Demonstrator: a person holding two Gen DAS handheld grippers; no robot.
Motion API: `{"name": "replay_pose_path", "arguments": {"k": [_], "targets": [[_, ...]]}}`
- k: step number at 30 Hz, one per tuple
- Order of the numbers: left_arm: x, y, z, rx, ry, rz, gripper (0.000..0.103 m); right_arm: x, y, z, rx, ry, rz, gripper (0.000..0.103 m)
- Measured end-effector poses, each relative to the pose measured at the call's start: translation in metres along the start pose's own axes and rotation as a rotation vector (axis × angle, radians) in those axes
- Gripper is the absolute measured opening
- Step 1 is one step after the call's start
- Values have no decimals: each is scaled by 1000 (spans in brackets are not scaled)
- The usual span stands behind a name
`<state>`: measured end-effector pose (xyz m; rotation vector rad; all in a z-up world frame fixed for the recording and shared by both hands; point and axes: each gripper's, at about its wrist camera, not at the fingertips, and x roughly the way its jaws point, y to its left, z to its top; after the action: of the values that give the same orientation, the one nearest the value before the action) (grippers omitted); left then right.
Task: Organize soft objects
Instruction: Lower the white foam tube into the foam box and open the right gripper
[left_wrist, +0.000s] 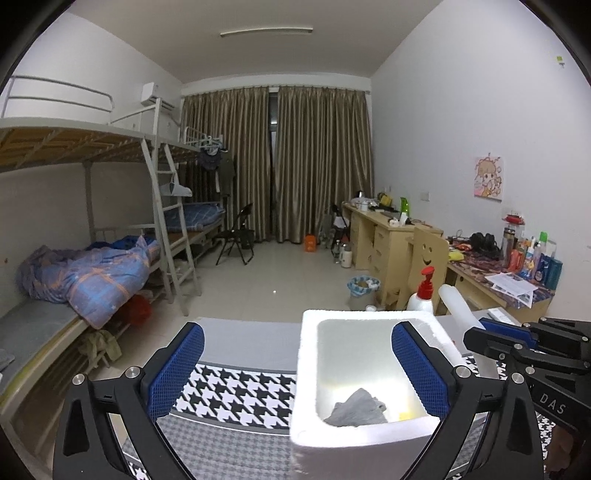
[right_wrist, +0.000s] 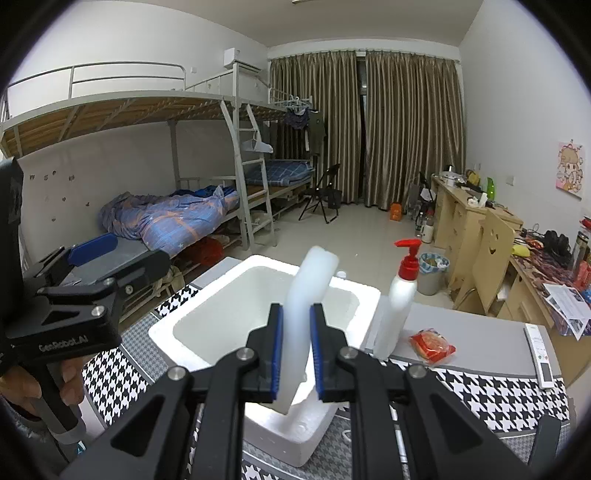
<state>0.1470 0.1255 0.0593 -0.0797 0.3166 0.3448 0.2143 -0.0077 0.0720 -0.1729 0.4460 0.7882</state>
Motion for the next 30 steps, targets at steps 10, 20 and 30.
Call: {"name": "replay_pose_path", "arguments": {"k": [10,20,30], "targets": [[-5,13,-8,-17,-3,15,102,13,8,4,-21,19,7,18],[-10,26,-14,-29,-5,21,102,29,12,4,-24,55,18,20],[-10,39,-21,-43,3,22,102,42,13,5,-9,90,28,24]]}}
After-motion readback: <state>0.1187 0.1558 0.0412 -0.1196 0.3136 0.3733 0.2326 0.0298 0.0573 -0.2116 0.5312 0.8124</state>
